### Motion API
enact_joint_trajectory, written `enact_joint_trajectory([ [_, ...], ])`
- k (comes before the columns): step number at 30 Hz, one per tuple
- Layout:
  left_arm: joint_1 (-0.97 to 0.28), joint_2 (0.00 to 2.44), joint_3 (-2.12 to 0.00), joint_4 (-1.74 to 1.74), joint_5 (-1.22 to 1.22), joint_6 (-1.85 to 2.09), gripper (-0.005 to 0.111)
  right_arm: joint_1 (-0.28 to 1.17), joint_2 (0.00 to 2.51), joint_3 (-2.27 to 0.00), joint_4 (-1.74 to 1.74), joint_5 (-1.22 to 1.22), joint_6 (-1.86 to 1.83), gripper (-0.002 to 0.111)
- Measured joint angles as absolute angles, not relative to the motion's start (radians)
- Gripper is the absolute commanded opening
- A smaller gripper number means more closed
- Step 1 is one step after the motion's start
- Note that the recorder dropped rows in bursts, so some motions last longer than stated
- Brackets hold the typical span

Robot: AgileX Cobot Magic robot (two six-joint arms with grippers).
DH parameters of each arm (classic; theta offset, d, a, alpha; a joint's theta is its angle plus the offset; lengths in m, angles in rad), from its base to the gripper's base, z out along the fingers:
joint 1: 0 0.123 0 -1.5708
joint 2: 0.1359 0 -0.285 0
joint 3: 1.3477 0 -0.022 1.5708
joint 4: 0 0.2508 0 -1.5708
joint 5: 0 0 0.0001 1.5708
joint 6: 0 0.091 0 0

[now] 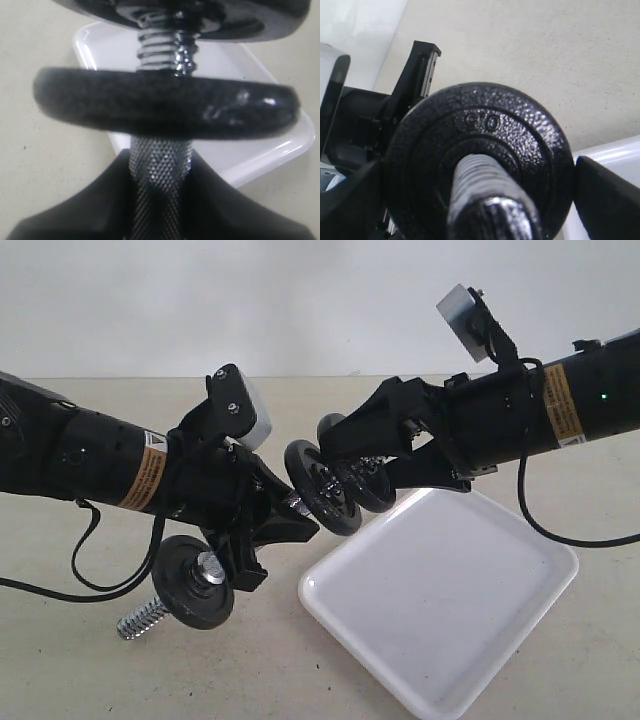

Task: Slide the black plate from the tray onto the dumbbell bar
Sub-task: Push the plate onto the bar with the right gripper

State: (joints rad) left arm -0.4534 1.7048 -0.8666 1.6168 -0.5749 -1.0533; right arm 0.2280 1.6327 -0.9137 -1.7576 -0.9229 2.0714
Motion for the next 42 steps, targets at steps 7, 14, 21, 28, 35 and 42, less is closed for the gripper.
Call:
enact_joint_trajectory([
  [7, -0.453, 1.705, -0.867, 1.615, -0.573, -1.053, 0.004, 0.228, 1.633, -0.914, -1.756, -0.919, 2.067, 0.0],
  [14, -0.453, 1.705, -0.867, 1.615, -0.57, -1.061, 0.004, 0.228, 1.633, -0.914, -1.752, -0.913, 2.059, 0.0],
  [21, -0.453, 1.705, -0.867, 1.611, -0.565, -1.079, 0.004, 0.228, 1.633, -0.914, -1.75, -0.903, 2.044, 0.0],
  [28, -0.453, 1.705, -0.867, 1.611, -0.565, -1.093, 0.004, 0.23, 1.633, -0.914, -1.748, -0.898, 2.038, 0.0],
  [35, -0.453, 1.705, -0.867, 1.611, -0.565, -1.095, 0.004, 0.23, 1.633, -0.914, -1.746, -0.895, 2.021, 0.0],
  [42, -0.453, 1.705, -0.867, 1.611, -0.565, -1.095, 0.004, 0.23, 1.633, -0.914, -1.746, -0.895, 2.0, 0.0],
])
